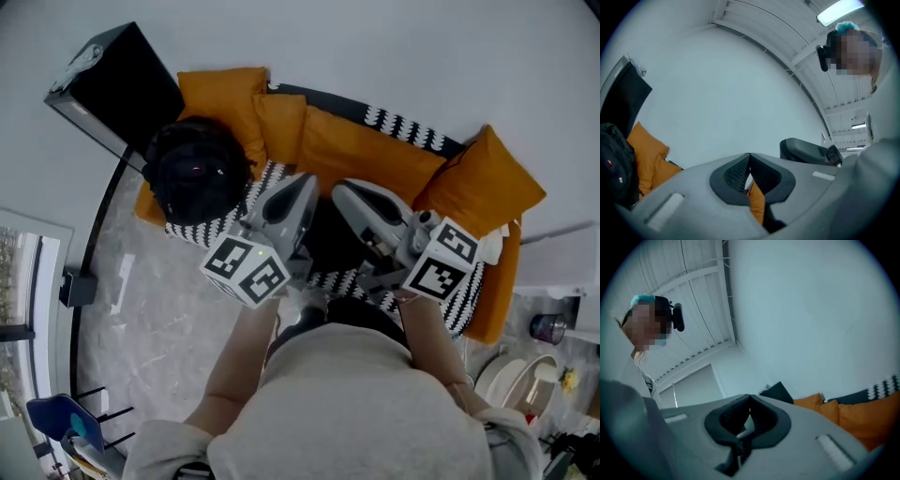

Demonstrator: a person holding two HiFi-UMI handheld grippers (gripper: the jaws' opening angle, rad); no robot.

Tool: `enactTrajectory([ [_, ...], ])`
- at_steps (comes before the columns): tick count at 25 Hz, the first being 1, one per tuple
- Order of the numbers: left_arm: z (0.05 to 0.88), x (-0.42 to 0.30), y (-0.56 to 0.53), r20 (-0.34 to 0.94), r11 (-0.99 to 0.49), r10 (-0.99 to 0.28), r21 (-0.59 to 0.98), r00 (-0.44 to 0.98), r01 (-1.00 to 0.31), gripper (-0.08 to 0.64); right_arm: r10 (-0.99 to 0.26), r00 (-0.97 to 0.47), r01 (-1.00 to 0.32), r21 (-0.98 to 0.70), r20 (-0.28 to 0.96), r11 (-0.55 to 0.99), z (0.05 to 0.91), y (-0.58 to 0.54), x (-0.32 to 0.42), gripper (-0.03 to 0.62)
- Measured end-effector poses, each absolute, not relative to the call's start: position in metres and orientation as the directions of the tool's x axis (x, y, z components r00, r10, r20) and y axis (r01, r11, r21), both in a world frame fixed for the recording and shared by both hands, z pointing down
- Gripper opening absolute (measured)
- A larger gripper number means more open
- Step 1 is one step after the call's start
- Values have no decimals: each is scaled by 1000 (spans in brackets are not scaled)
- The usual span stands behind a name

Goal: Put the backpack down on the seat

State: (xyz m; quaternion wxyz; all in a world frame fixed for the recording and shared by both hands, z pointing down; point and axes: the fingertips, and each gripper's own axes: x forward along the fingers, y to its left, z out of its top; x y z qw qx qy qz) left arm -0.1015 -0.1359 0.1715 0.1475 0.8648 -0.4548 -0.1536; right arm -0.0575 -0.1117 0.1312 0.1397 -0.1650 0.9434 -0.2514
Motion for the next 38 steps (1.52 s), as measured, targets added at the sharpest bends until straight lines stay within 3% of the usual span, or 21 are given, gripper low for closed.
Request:
enactTrajectory([
  [7,153,-91,-131,-135,-613,-785,308,604,-728,8,-378,-905,-230,-523,-196,821,130,-117,-56,3],
  [14,156,-96,-140,-132,-599,-790,379,599,-705,8,-357,-923,-251,-474,-146,844,135,-125,-61,3],
  [21,161,-104,-146,-99,-562,-809,419,580,-713,8,-346,-924,-213,-531,-164,820,145,-128,-64,3],
  [38,182,-89,-157,-65,-560,-795,463,604,-687,7,-419,-907,-361,-469,-22,806,179,-152,-58,3],
])
